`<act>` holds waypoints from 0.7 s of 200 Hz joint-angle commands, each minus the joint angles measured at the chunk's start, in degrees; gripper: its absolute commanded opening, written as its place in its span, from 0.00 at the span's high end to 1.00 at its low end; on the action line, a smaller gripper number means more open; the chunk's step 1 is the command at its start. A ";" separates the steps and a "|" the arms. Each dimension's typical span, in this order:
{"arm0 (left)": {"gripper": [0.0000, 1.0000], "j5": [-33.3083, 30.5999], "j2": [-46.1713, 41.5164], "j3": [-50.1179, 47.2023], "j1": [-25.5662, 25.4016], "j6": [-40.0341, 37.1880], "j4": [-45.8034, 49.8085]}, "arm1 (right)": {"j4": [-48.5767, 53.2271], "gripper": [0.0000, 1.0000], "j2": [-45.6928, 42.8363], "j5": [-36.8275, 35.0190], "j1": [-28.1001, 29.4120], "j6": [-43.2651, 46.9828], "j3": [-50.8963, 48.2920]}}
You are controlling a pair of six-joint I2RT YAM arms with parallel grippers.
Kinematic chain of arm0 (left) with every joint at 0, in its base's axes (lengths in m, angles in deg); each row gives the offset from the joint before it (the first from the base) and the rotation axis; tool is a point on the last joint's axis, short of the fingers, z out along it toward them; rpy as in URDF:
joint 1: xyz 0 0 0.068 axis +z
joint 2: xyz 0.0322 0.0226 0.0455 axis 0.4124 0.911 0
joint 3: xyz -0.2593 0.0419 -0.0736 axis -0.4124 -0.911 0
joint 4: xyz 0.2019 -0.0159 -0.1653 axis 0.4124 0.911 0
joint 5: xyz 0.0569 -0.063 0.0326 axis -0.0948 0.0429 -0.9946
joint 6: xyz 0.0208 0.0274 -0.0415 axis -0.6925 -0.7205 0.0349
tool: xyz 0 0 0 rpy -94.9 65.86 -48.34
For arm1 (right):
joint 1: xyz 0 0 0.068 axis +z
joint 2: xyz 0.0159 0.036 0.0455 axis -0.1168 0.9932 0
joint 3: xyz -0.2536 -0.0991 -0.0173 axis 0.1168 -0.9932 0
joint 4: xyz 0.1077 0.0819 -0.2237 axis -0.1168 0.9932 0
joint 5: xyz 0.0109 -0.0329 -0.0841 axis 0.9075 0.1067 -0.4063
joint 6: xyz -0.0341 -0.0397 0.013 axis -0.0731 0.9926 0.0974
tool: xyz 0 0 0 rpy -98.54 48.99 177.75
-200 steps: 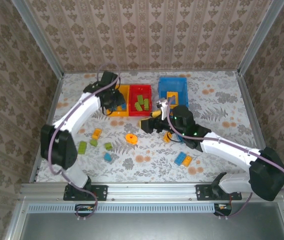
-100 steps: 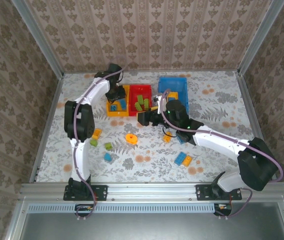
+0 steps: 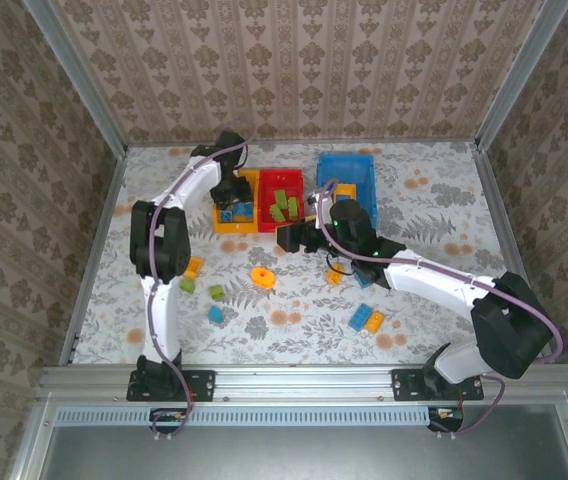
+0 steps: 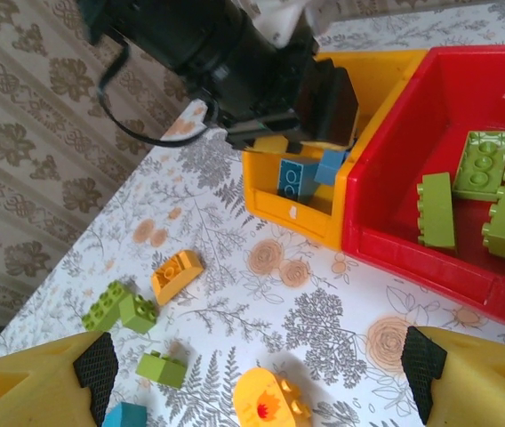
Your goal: Sort the legos into containers by color
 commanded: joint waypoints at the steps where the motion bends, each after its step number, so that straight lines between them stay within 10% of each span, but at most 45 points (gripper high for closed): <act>1: 0.49 -1.03 -7.25 -2.03 -0.61 0.43 1.54 | 3.59 0.14 1.23 -0.65 0.42 4.27 1.93; 140: 0.43 6.56 -63.30 -54.57 1.32 8.18 -8.01 | 28.38 0.13 28.50 1.45 10.38 27.76 22.01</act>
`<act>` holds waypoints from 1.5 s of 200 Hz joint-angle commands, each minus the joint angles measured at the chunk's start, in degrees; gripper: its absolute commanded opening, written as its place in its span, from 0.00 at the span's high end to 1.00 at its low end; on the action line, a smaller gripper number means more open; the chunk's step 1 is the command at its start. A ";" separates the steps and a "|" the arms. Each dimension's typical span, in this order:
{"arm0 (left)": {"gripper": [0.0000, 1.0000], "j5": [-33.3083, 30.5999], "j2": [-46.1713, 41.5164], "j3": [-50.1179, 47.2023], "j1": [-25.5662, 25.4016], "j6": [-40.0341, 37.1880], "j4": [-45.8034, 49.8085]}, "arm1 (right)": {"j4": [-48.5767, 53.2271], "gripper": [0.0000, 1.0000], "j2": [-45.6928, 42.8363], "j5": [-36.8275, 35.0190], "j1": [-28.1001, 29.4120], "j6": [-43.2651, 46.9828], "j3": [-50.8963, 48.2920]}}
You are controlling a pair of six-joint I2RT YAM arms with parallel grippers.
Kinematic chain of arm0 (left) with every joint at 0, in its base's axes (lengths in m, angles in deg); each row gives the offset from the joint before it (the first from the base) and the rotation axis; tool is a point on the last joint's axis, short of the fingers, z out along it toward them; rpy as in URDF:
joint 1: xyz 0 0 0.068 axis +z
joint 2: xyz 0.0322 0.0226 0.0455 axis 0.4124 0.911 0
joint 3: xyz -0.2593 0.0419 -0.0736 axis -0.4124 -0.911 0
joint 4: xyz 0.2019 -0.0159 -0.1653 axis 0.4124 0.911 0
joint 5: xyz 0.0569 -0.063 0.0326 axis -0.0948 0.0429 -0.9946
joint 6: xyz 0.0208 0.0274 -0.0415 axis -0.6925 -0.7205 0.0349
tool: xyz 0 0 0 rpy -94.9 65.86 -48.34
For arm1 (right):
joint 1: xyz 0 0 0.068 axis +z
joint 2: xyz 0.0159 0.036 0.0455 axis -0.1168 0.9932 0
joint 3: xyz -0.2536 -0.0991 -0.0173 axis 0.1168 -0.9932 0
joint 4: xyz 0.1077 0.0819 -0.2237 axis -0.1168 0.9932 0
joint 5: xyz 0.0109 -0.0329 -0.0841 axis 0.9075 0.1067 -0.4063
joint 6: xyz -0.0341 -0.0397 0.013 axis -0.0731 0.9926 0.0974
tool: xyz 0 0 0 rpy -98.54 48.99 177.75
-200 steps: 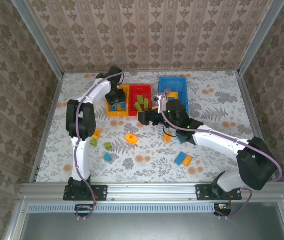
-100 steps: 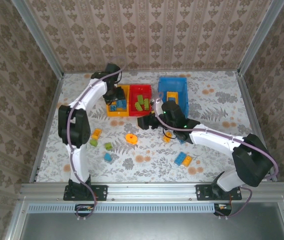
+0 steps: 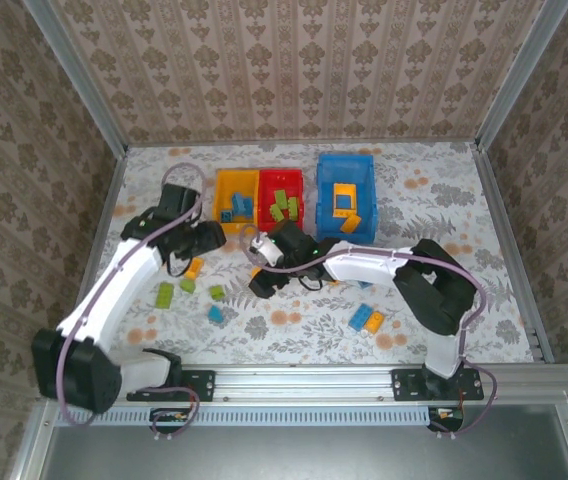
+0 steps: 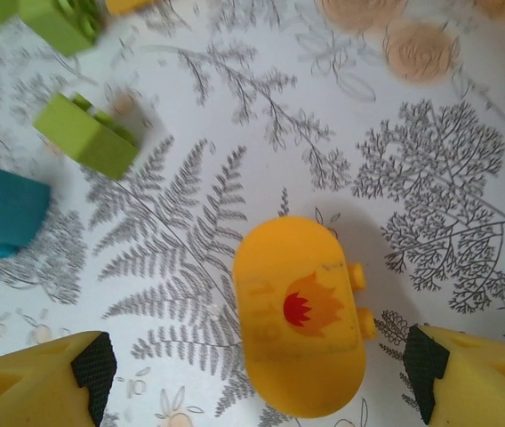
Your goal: Sort the legos into containers by color
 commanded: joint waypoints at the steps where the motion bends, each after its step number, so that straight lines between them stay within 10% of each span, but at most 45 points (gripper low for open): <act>1: 0.43 2.36 -6.06 -4.30 0.76 2.44 -0.42 | 5.70 0.13 3.55 -1.04 0.42 4.05 4.36; 64: 0.43 1.67 -16.62 -9.05 0.93 4.34 1.72 | 11.11 0.26 11.43 -6.65 1.37 5.71 11.31; 132: 0.43 4.03 -15.80 -9.97 0.94 4.09 -0.65 | 5.78 0.70 6.28 -6.17 2.54 3.98 7.16; 213: 0.45 5.32 -1.05 1.42 -14.27 -1.91 -14.15 | 4.62 0.75 -17.91 -11.67 -12.01 -10.34 -6.33; 300: 0.44 4.12 19.38 18.93 -27.84 -11.58 -17.68 | 7.92 0.75 -6.50 -8.63 -27.33 -24.56 2.49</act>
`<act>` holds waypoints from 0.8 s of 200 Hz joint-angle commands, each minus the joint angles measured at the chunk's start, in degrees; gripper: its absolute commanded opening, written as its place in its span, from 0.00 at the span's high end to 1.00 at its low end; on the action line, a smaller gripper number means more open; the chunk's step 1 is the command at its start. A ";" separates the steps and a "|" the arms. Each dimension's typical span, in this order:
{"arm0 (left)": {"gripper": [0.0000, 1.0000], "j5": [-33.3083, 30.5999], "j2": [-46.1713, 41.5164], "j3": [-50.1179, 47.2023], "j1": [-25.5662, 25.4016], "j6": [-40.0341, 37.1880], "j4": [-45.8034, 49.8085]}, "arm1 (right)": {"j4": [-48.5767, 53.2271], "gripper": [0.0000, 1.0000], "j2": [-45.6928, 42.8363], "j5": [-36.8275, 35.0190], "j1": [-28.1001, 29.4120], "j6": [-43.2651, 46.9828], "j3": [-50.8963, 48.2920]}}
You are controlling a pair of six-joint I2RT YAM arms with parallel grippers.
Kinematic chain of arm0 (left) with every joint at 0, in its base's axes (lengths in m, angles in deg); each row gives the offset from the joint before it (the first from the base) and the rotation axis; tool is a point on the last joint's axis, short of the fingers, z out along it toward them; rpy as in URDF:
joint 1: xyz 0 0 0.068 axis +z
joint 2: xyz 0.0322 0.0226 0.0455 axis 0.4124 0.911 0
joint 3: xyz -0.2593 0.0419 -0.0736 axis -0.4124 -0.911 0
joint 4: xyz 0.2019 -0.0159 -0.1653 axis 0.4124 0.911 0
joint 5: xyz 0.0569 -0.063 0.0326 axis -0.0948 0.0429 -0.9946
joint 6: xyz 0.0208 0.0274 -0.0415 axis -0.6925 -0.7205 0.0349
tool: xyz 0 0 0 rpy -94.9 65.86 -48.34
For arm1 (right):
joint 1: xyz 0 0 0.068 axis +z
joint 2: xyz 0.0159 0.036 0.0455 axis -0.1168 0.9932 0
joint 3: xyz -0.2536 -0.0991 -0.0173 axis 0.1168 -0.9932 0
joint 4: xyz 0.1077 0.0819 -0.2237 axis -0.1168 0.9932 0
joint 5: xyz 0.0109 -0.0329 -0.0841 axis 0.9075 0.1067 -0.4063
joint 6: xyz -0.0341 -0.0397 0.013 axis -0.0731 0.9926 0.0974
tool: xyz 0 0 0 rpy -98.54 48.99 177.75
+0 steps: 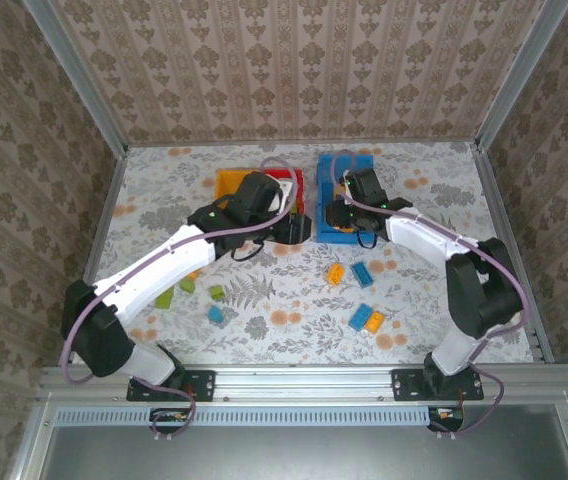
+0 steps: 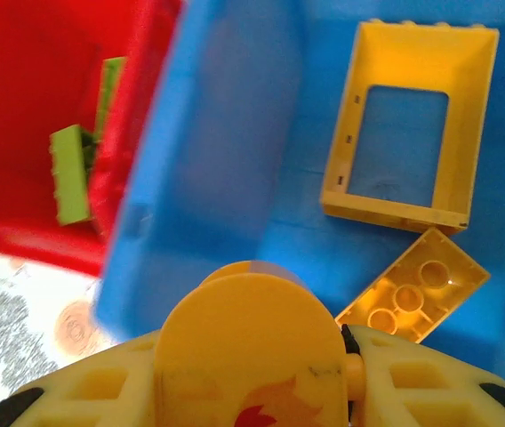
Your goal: Sort the legos into containers by color
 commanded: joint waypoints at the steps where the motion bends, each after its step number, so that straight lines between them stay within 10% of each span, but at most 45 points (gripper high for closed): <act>1: 0.44 -0.49 2.10 3.11 -1.09 -4.22 -0.35 | 2.37 0.74 3.74 1.46 -1.20 -5.28 3.84; 101: 0.43 -2.97 -0.63 -0.34 -1.41 -2.86 1.34 | 4.09 0.38 7.08 2.80 -2.21 -5.27 6.14; 160: 0.43 -6.37 -5.96 -5.10 2.10 1.65 4.22 | 5.49 0.36 1.17 -0.38 -0.65 -2.69 5.78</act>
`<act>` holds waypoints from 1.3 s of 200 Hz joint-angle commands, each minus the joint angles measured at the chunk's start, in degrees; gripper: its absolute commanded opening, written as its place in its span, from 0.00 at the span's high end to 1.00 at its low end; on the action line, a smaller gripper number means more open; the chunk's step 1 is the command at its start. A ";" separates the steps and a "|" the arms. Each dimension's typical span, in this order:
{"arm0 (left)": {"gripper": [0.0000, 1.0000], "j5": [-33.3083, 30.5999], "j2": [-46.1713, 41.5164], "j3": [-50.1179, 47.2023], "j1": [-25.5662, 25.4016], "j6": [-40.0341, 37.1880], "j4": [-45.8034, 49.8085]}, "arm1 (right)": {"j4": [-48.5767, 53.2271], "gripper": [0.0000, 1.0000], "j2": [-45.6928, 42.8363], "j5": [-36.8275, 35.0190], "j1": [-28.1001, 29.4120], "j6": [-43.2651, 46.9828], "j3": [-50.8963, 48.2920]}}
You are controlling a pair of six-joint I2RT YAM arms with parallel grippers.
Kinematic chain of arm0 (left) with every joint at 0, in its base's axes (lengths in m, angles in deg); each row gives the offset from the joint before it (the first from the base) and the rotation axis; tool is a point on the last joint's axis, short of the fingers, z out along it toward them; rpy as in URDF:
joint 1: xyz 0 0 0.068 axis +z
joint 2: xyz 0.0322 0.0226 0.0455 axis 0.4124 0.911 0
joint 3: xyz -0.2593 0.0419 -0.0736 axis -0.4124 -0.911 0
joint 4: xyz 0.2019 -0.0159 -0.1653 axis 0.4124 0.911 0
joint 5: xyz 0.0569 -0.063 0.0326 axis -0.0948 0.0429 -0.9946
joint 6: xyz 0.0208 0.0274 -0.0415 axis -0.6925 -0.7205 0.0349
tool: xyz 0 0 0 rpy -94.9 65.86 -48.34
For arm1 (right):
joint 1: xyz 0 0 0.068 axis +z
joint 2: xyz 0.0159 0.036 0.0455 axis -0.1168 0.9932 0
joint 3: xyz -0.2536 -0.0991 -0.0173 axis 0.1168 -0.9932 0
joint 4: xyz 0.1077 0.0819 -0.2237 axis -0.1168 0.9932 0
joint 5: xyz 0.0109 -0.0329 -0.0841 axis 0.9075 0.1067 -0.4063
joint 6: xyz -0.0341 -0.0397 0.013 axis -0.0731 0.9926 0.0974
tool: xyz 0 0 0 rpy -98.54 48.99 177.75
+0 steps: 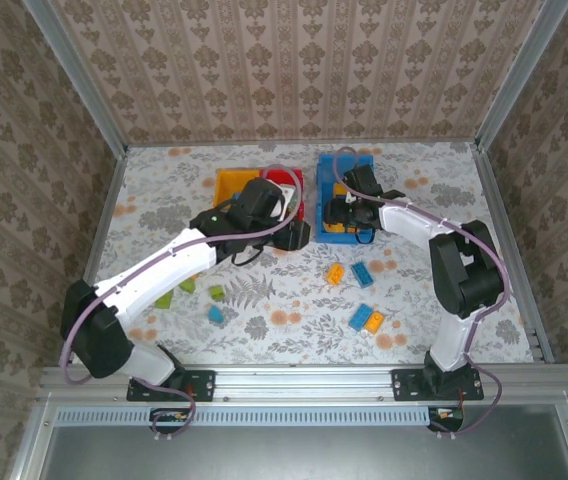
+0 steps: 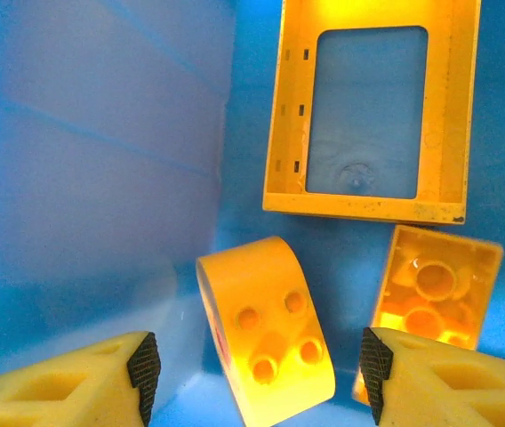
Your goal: Sort the legos into containers by color
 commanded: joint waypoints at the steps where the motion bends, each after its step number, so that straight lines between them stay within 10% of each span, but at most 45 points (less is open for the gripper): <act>1: 0.43 -3.27 -3.94 -2.24 2.32 3.28 3.43 | 1.65 0.36 -5.82 -1.96 1.22 1.78 0.91; 109: 0.43 -7.08 -22.95 -19.66 23.36 17.01 22.31 | -25.79 0.24 -23.71 3.94 23.50 20.87 -23.12; 178: 0.38 1.31 -18.94 -28.11 41.14 16.92 23.79 | -24.29 0.21 -15.85 10.73 30.46 23.96 -17.13; 260: 0.39 3.15 -6.77 -27.86 46.17 18.63 11.25 | -23.51 0.20 -14.46 14.72 31.18 23.71 -16.27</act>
